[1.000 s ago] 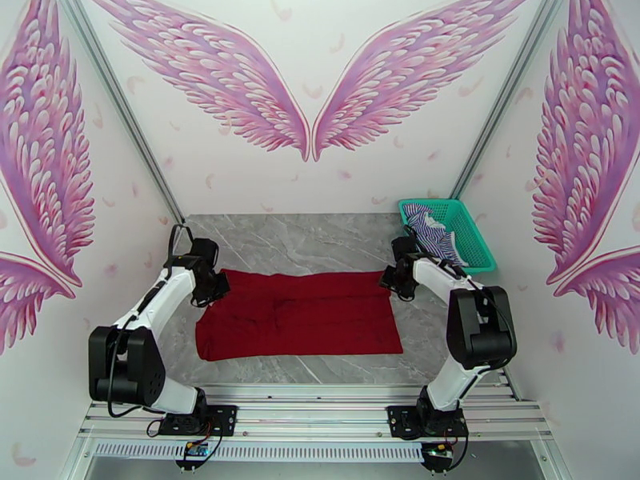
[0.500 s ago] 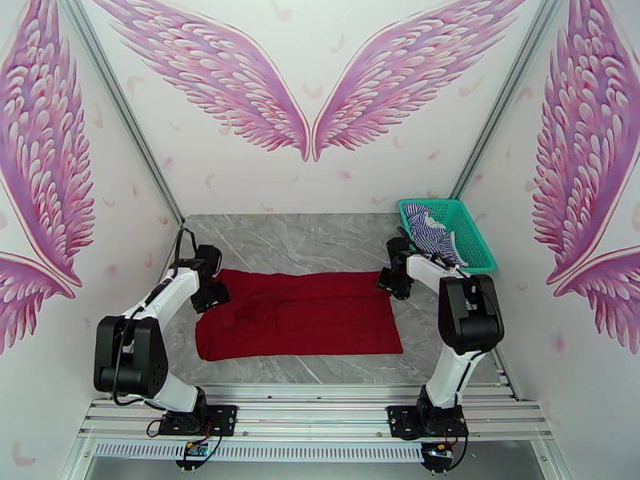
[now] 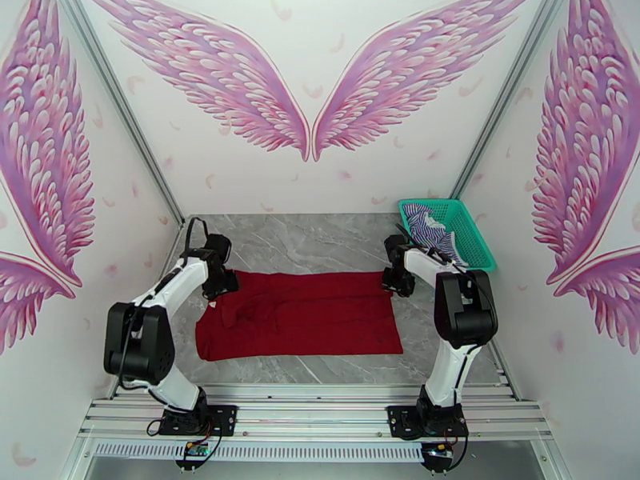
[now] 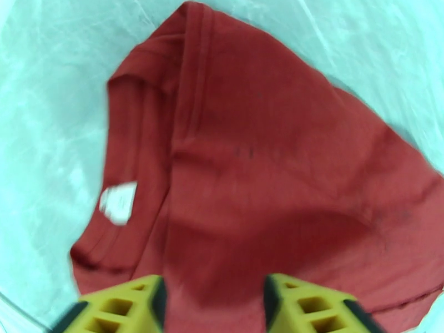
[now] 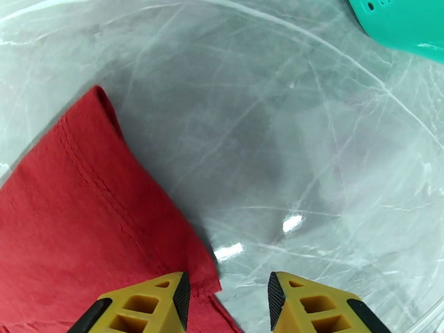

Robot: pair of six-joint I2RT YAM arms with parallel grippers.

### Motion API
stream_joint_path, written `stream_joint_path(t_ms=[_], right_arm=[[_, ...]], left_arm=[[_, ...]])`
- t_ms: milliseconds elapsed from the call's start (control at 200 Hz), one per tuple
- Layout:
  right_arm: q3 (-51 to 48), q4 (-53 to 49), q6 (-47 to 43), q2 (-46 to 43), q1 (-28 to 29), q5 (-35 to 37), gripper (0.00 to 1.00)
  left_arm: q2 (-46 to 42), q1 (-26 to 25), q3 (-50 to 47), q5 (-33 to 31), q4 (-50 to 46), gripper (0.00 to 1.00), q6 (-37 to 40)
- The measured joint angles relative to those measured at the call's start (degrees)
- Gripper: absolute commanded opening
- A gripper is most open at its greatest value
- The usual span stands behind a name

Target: Fold and stack the mixed laundry pile

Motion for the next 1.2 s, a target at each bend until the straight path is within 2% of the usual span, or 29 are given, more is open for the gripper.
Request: stream_joint_path(t_ms=[170, 295, 435, 660, 940, 1114, 1199], right_arm=[[2.6, 0.1, -0.1, -0.5, 3.6, -3.1, 0.44], [3.6, 1.6, 0.2, -0.5, 5.3, -5.1, 0.42], [3.7, 3.0, 0.5, 0.2, 4.8, -5.5, 0.41], [5.6, 2.9, 0.7, 6.5, 2.9, -5.5, 0.45], [10.3, 1.4, 0.7, 9.5, 1.7, -5.0, 0.46], [12.2, 0.1, 0.7, 10.6, 0.9, -5.0, 0.46], [13.4, -0.3, 0.5, 11.3, 0.0, -5.0, 0.47]], left_arm=[[10.7, 0.1, 7.7, 2.8, 4.4, 0.14, -0.7], [15.7, 0.6, 12.6, 2.3, 6.0, 0.10, -1.6], [18.1, 3.3, 13.6, 1.8, 6.4, 0.10, -3.1], [18.7, 8.2, 12.5, 3.2, 7.6, 0.09, -5.5], [17.7, 10.1, 10.5, 7.1, 10.0, 0.10, -7.1], [18.1, 10.5, 11.8, 7.4, 9.2, 0.11, -7.1], [18.4, 10.9, 13.9, 7.3, 8.2, 0.16, -7.4]])
